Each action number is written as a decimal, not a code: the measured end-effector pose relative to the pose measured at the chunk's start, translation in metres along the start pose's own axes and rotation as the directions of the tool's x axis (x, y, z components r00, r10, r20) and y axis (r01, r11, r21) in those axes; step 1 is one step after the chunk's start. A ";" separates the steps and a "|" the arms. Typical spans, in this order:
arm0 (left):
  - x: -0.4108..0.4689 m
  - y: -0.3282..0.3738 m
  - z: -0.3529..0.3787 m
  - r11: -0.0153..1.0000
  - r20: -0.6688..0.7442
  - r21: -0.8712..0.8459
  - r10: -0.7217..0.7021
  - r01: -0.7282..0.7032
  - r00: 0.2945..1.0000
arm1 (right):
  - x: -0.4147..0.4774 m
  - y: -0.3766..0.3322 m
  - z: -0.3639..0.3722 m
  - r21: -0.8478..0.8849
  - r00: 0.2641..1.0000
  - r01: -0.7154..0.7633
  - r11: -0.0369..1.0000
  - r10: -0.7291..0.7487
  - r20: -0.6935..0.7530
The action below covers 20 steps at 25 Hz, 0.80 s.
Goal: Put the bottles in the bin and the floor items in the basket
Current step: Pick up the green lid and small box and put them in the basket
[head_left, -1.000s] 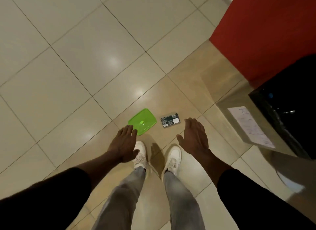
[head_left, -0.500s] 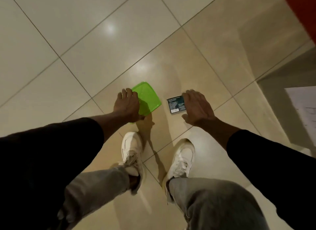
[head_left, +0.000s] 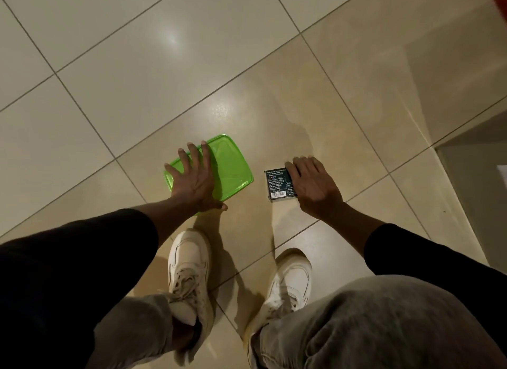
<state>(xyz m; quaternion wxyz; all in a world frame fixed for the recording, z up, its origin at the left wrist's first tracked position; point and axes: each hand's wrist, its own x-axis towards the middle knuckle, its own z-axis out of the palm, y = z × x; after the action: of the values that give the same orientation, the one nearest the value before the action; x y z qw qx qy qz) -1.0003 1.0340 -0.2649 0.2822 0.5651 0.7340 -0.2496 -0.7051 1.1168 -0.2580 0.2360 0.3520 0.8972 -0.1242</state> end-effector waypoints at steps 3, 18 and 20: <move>0.000 0.006 0.006 1.000 -0.046 0.016 -0.014 0.014 0.999 | 0.003 -0.004 0.004 0.014 0.999 -0.013 1.000 0.013 -0.043; -0.188 0.016 -0.135 0.984 -0.124 0.165 0.082 -0.061 0.989 | -0.157 -0.038 -0.173 0.211 0.948 -0.307 0.928 0.318 -0.020; -0.216 0.018 -0.154 0.984 -0.124 0.156 0.107 -0.087 0.987 | -0.185 -0.046 -0.200 0.232 0.936 -0.340 0.911 0.352 -0.011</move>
<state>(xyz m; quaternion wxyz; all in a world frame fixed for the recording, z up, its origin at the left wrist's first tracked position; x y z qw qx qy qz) -0.9592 0.9951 -0.0047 0.2018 0.6351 0.7017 -0.2521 -0.6852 1.0557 0.0102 0.1887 0.5329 0.8066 -0.1727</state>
